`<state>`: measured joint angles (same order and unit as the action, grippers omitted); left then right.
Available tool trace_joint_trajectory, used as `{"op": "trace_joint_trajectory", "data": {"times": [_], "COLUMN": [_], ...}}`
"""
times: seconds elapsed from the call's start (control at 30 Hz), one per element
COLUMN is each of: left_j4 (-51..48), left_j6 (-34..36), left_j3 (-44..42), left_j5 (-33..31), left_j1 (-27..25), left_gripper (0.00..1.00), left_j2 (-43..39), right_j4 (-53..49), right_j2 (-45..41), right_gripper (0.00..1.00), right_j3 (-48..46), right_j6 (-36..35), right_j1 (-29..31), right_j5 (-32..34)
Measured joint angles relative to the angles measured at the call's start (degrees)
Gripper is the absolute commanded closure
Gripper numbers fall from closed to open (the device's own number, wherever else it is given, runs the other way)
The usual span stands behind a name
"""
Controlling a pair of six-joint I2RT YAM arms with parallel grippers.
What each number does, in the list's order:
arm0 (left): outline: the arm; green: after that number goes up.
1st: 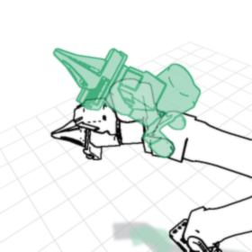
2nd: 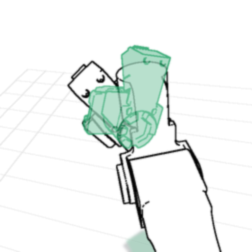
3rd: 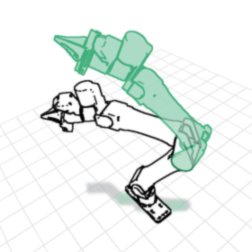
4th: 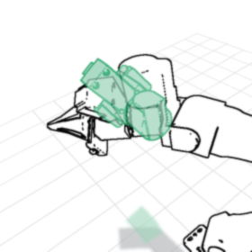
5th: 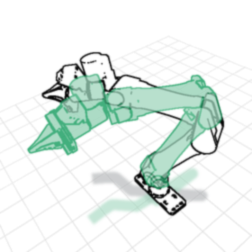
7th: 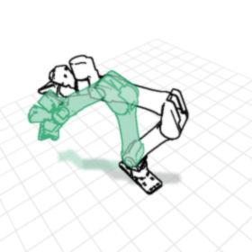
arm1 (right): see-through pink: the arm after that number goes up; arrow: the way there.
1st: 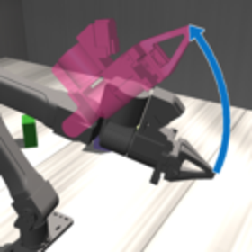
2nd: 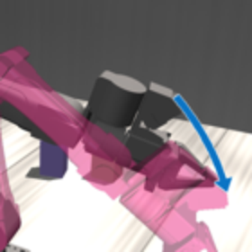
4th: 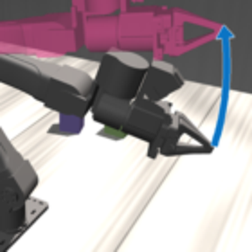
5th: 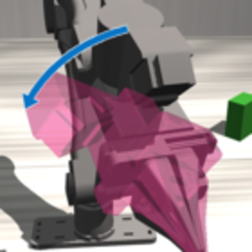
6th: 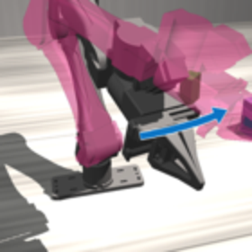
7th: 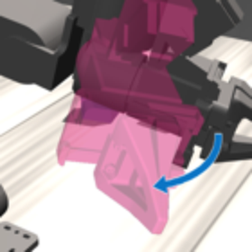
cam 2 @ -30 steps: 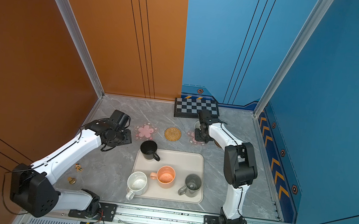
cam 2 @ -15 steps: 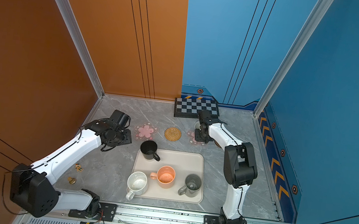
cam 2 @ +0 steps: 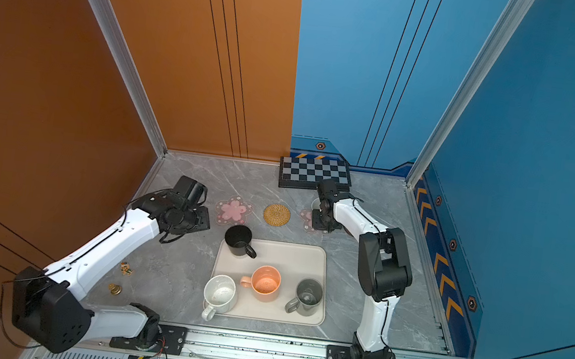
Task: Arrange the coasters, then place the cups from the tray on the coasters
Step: 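Lower the lavender mug onto the pink coaster while the left gripper nears the black mug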
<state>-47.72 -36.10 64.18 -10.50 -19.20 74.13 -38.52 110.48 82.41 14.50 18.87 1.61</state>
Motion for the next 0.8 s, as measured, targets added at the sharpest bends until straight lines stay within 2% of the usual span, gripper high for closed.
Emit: {"op": "trace_joint_trajectory", "data": {"times": [0.5,0.73,0.8], "left_j4": [0.13,0.15,0.15], "left_j6": [-0.76,-1.2,-1.29], "left_j3": [-0.57,-1.31,-1.4], "left_j5": [0.0,0.0,0.0], "left_j1": [0.0,-0.02,-0.02], "left_gripper": [0.4,0.4,0.4], "left_j2": [-0.66,-1.57,-1.77], "right_j4": [0.09,0.24,0.26], "right_j2": [0.0,0.0,-0.02], "right_gripper": [0.92,0.72,0.69], "right_j3": [-0.33,-0.37,-0.42], "right_j6": [1.44,2.08,2.32], "right_j1": [0.28,0.37,0.55], "right_j5": [0.02,-0.07,-0.31]}}
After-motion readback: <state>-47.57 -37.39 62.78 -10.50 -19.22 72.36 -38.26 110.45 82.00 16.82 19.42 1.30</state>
